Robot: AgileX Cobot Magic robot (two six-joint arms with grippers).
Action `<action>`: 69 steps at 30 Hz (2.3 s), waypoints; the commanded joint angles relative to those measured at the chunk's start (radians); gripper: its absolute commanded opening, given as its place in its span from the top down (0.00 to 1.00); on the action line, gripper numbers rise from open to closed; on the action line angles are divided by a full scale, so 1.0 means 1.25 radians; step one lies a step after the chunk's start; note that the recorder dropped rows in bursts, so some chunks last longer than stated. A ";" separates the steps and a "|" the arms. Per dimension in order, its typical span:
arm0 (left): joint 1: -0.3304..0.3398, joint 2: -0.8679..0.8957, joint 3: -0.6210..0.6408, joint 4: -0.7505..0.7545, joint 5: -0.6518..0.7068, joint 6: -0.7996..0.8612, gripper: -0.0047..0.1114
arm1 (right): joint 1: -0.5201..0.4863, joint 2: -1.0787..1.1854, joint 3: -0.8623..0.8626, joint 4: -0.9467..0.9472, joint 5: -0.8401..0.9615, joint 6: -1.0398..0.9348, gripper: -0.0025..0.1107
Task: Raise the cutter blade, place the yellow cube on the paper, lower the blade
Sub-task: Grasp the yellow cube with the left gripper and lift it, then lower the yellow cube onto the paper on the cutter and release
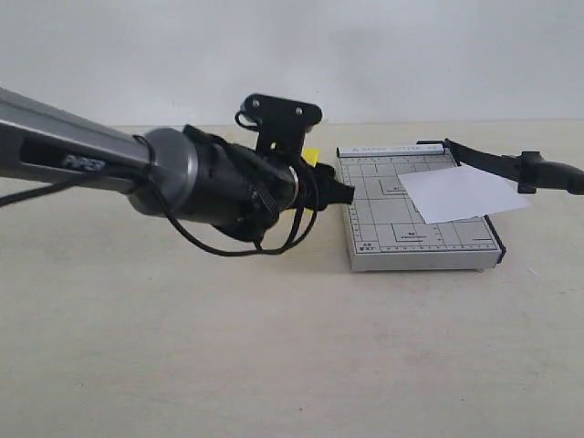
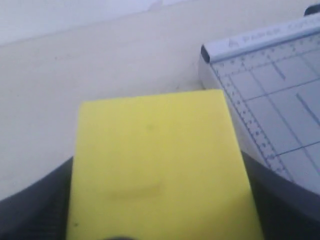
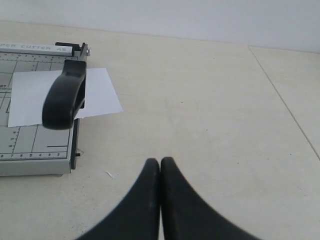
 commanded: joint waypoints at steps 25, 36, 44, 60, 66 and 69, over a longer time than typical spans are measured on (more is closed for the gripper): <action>0.040 0.225 -0.481 0.086 -0.651 0.119 0.92 | -0.001 -0.001 0.001 -0.004 0.000 -0.004 0.98; 0.056 0.287 -0.481 0.086 -0.655 0.131 0.92 | -0.001 -0.001 0.001 -0.004 0.000 -0.001 0.98; 0.056 0.292 -0.481 0.086 -0.639 0.210 0.92 | -0.001 -0.001 0.001 -0.004 0.004 -0.001 0.98; 0.056 0.300 -0.481 0.080 -0.636 0.246 0.34 | -0.001 -0.001 0.001 -0.004 0.007 0.002 0.98; 0.056 0.287 -0.481 0.060 -0.616 0.246 0.24 | -0.001 -0.001 0.001 -0.004 0.007 0.005 0.98; 0.058 0.264 -0.481 0.060 -0.616 0.246 0.24 | -0.001 -0.001 0.001 -0.004 0.009 0.005 0.98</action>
